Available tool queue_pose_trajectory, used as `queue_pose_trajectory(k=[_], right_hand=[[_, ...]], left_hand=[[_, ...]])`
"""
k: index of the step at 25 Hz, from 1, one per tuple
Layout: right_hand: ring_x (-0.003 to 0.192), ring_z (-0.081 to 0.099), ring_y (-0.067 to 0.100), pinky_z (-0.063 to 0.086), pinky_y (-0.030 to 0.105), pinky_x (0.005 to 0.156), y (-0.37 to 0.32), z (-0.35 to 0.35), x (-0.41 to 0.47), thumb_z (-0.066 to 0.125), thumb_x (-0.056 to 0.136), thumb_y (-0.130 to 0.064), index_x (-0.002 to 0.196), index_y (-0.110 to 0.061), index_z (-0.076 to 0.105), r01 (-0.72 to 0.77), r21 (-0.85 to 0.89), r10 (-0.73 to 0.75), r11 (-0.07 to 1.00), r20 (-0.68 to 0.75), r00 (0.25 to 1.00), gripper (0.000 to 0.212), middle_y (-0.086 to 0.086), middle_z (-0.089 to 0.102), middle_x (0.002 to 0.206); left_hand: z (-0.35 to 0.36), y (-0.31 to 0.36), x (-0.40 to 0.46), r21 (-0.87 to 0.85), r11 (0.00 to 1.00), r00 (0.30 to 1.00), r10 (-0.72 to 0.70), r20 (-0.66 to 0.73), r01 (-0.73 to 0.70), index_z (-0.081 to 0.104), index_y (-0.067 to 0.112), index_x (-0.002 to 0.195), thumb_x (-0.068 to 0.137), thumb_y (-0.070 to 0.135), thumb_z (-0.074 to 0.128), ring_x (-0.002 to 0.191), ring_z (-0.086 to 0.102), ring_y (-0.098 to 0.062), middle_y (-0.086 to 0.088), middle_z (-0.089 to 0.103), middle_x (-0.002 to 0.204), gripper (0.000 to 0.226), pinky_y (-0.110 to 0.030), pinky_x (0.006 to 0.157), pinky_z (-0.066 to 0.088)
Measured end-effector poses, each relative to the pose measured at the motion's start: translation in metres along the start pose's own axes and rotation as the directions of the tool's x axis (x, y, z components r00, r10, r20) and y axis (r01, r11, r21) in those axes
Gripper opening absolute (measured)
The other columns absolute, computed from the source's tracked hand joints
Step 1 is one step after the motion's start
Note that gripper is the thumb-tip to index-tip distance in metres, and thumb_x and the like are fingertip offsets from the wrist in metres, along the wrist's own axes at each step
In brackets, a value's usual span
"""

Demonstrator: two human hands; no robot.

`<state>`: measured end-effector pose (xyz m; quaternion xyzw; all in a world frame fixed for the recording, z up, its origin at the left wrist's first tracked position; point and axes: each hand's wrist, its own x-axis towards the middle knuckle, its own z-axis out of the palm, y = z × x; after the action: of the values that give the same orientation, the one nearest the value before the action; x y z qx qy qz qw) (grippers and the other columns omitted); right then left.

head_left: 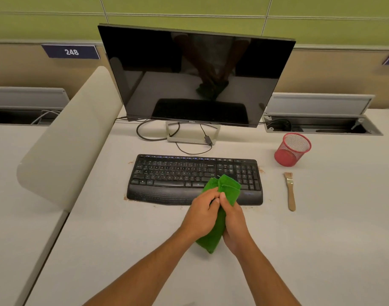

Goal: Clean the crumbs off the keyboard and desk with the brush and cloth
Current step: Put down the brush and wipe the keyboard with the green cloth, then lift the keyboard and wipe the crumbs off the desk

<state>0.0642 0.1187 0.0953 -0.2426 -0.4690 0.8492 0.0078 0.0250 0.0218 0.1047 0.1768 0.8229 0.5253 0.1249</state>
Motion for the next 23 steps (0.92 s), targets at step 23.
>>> queue_pose_trajectory(k=[23], right_hand=[[0.095,0.074,0.027,0.059,0.039,0.073,0.004,-0.088,-0.028,0.056,0.102,-0.020,0.120,-0.012,0.066,-0.111,0.006,0.105,0.994,-0.388,0.916,0.023,0.010,0.076,0.106]], left_hand=[[-0.075,-0.048,0.088,0.822,0.293,0.771,-0.297,0.563,-0.488,-0.003,0.022,0.157,0.092,0.057,0.051,0.150,0.002,-0.042,-0.021,-0.003,0.163,0.091,-0.051,0.122,0.016]])
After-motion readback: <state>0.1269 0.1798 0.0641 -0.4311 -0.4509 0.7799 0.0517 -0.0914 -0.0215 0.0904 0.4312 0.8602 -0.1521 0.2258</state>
